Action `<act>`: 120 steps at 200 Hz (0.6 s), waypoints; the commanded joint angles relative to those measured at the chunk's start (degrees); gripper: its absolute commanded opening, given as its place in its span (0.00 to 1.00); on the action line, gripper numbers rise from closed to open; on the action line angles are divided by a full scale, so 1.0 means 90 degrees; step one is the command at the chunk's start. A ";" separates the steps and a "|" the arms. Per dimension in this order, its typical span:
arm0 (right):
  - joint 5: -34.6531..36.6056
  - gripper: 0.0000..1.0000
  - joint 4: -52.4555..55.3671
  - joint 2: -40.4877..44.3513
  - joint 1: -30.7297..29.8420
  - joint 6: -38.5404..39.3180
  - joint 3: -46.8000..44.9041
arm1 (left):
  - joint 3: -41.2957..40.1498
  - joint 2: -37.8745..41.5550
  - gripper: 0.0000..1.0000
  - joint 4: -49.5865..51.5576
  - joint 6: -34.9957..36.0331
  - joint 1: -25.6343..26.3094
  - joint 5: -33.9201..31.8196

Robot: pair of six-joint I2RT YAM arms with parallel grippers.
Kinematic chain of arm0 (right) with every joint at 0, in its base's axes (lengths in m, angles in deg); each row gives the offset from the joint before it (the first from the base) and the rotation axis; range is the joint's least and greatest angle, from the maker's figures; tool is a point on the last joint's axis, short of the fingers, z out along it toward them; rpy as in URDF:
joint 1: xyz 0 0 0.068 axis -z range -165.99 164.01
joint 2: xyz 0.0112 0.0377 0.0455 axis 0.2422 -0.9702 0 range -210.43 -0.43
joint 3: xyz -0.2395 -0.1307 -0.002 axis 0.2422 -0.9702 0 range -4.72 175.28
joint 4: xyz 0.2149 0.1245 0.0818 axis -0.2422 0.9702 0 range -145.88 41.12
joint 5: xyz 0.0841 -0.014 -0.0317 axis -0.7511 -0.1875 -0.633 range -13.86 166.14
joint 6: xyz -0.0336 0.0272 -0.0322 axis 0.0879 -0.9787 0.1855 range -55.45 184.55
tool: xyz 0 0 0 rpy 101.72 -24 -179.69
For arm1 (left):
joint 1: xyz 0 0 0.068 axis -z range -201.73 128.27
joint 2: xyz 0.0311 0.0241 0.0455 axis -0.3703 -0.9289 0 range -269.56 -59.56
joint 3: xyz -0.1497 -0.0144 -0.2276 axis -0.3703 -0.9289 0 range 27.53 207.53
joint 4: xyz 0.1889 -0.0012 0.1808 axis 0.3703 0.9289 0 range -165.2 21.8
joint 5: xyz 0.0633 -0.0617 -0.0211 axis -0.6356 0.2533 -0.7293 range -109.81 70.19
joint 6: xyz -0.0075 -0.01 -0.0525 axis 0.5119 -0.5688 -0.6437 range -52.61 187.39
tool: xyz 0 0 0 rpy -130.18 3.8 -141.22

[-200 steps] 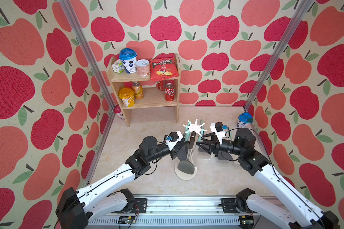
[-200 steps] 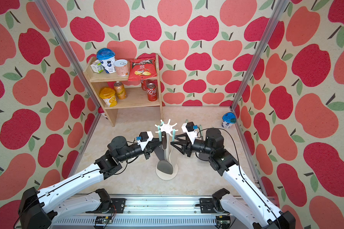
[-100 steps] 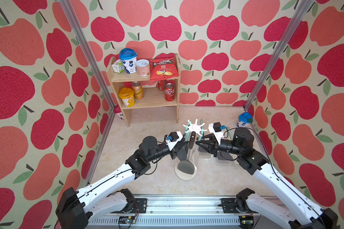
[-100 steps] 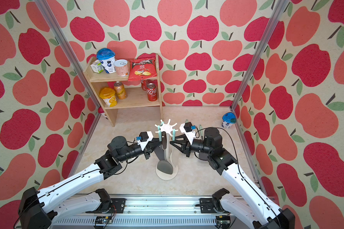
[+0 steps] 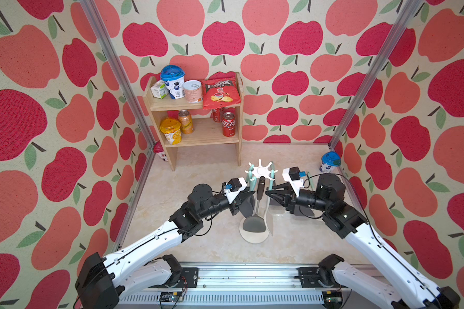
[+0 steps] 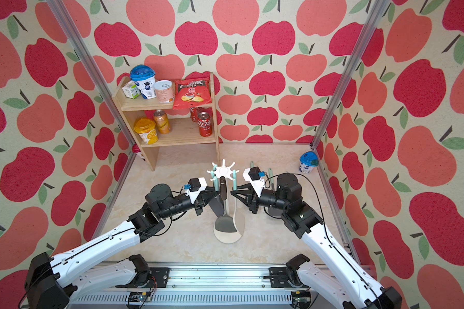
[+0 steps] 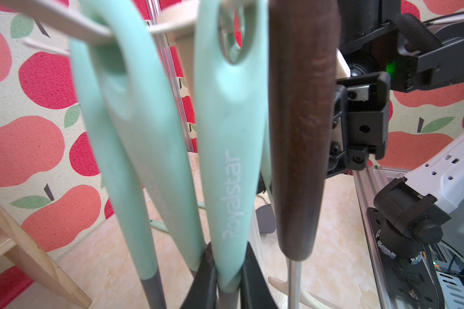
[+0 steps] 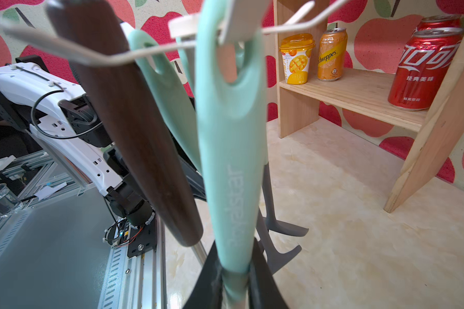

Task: Take the spatula off the kitchen utensil rack
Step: Take off the spatula from the rack.

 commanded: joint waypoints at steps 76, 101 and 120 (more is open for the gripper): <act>0.1120 0.04 0.0047 0.0468 0.0012 0.0268 0.0111 | -0.0211 -0.0118 0.00 0.0864 0.0057 -0.0041 -0.0082; 0.1353 0.03 0.0008 0.0558 0.0011 0.0271 0.0056 | -0.0211 -0.0129 0.00 0.0861 0.0052 -0.0040 -0.0076; 0.1510 0.03 -0.0067 0.0659 0.0014 0.0249 -0.0012 | -0.0201 -0.0129 0.00 0.0859 0.0052 -0.0042 -0.0075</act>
